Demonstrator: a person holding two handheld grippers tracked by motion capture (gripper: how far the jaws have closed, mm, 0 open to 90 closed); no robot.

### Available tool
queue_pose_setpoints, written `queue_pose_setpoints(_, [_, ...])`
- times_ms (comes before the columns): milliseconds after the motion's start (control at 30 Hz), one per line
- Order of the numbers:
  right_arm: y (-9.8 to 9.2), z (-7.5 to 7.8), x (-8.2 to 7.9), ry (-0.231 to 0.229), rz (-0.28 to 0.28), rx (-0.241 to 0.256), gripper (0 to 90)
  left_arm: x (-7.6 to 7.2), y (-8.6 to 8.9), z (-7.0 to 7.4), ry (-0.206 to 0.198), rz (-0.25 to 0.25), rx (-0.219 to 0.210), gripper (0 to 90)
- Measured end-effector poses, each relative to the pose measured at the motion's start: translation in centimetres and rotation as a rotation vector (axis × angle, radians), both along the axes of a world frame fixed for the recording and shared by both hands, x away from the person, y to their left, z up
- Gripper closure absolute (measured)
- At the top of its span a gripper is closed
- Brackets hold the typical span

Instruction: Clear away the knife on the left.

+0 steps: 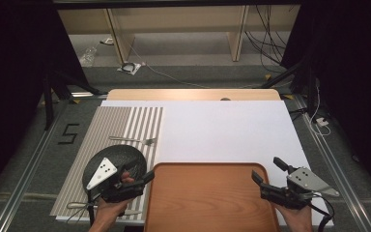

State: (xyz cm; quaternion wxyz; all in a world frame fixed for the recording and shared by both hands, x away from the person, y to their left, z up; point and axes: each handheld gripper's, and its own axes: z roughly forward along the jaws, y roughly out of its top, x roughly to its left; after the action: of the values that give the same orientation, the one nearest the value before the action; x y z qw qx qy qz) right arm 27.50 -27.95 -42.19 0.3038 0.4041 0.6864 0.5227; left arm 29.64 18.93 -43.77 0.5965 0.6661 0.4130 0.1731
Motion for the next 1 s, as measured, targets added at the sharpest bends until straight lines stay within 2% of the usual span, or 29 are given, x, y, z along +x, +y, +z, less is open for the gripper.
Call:
queue_pose_setpoints(67, [0.0,0.0,0.0,0.003,0.001,-0.002,16.4,0.0,0.1,0.1,0.007,0.003,0.007,19.2])
queue_pose_setpoints(133, [0.1,0.0,-0.1,0.009,0.003,-0.006,16.4,-0.2,0.3,0.3,-0.004,0.01,0.021,19.3])
queue_pose_setpoints(200, [0.1,0.0,-0.1,-0.002,0.006,-0.005,16.4,-0.3,0.6,0.6,-0.007,0.02,0.028,19.2])
queue_pose_setpoints(367, [0.2,0.0,-0.1,0.006,0.01,-0.017,16.6,-0.4,1.2,1.0,0.009,0.044,0.048,19.8])
queue_pose_setpoints(400, [0.2,0.1,-0.1,0.005,0.011,-0.015,16.6,-0.4,1.1,1.0,0.015,0.043,0.058,19.9])
queue_pose_setpoints(600, [0.2,0.1,-0.2,0.001,0.014,-0.013,16.7,-0.5,0.8,1.0,0.035,0.006,0.184,20.1])
queue_pose_setpoints(767, [0.2,0.1,-0.2,-0.003,0.015,-0.011,16.7,-0.6,1.0,1.2,0.055,-0.013,0.214,20.9])
queue_pose_setpoints(867, [0.2,0.1,-0.2,-0.002,0.016,-0.013,16.8,-0.4,1.6,1.6,0.071,-0.025,0.257,21.2])
queue_pose_setpoints(967, [0.2,0.1,-0.1,-0.001,0.017,-0.013,16.8,-0.3,2.2,1.9,0.089,-0.03,0.265,22.1])
queue_pose_setpoints(1000, [0.2,0.1,-0.1,0.0,0.017,-0.013,16.8,-0.3,2.8,2.2,0.094,-0.023,0.291,22.7])
